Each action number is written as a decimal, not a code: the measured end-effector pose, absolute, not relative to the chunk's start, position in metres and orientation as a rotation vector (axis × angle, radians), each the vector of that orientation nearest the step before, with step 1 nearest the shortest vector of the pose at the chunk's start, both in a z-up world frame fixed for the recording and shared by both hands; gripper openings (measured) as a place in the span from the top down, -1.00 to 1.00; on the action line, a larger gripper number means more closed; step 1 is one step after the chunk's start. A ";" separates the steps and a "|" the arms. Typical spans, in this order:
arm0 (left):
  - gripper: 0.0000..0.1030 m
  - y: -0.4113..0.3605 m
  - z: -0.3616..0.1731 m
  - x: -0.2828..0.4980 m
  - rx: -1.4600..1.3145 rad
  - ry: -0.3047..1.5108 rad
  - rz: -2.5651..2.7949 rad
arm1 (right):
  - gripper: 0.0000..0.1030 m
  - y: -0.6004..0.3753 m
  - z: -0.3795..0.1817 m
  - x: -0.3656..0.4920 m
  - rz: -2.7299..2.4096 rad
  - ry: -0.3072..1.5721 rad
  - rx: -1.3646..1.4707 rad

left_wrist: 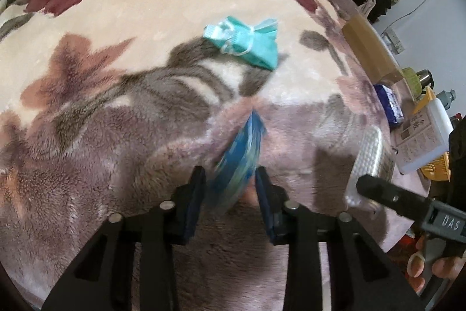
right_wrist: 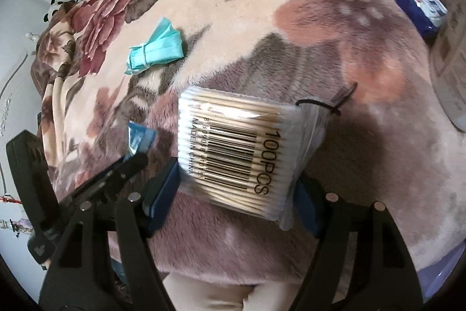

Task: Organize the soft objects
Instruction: 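Grasp the black pearl hair tie with the right tool, then carry the blue packet and pearl hair tie with both tools over the orange basket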

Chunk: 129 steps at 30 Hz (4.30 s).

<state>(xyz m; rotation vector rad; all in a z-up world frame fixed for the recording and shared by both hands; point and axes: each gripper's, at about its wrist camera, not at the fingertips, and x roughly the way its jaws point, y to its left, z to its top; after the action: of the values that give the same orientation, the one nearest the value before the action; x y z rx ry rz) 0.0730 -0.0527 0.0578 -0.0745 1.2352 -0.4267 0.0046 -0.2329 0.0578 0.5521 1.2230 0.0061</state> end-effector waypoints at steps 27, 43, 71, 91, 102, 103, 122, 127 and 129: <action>0.14 -0.059 0.044 0.074 -0.063 1.271 -0.408 | -0.99 -0.260 0.063 -0.027 -0.111 1.188 0.481; 0.09 -0.061 0.034 0.082 -0.064 1.289 -0.406 | 0.52 -0.247 0.028 0.043 -0.050 1.325 0.249; 0.33 -0.090 0.030 0.093 0.040 1.265 -0.413 | 0.52 -0.238 0.067 0.029 0.062 1.218 0.366; 0.33 -0.109 0.122 0.075 -0.023 1.156 -0.492 | 0.52 -0.239 0.139 0.013 0.088 1.064 0.356; 0.33 -0.139 0.145 0.061 0.001 1.146 -0.510 | 0.52 -0.256 0.156 -0.001 0.072 1.026 0.369; 0.33 -0.142 0.147 0.060 0.005 1.142 -0.513 | 0.52 -0.259 0.158 -0.003 0.067 1.023 0.371; 0.33 -0.223 0.193 0.043 0.102 1.073 -0.570 | 0.52 -0.330 0.193 -0.033 -0.023 0.940 0.416; 0.32 -0.245 0.200 0.038 0.131 1.060 -0.593 | 0.52 -0.349 0.200 -0.040 -0.041 0.920 0.427; 0.33 -0.256 0.203 0.036 0.147 1.054 -0.603 | 0.52 -0.356 0.202 -0.043 -0.050 0.912 0.431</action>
<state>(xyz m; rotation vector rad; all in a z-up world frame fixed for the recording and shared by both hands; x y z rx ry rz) 0.0356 -0.2560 0.2032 0.1466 1.0542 -0.6031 -0.0433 -0.3559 0.2021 0.4310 0.9117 -0.0496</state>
